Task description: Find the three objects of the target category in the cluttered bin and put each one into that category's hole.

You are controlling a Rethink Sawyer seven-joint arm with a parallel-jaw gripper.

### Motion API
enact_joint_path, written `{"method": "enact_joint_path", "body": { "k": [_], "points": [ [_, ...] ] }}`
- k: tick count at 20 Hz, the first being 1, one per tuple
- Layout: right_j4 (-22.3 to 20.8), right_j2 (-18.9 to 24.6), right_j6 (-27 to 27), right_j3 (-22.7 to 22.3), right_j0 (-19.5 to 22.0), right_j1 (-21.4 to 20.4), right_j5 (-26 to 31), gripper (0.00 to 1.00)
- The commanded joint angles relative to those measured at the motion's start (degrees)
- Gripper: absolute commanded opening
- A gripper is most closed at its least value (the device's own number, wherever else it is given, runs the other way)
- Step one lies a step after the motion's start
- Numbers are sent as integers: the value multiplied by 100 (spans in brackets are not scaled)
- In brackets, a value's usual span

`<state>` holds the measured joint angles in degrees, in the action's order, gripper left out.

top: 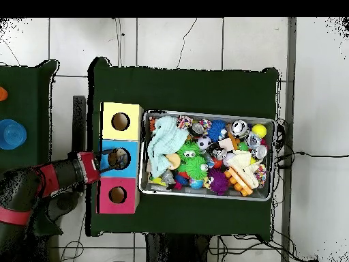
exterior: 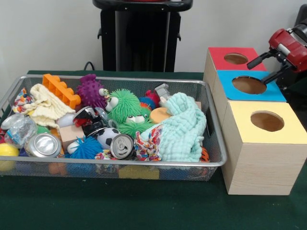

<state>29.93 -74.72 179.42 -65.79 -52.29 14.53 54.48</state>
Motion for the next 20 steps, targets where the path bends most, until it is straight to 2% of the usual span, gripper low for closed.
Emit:
{"method": "enact_joint_path", "body": {
  "k": [1,5,20],
  "points": [
    [316,474,1644,-112,118,-62,-464,100],
    [261,486,1442,-105,140,-214,-283,100],
    [231,505,1478,-130,143,-236,-388,100]
  ]
}}
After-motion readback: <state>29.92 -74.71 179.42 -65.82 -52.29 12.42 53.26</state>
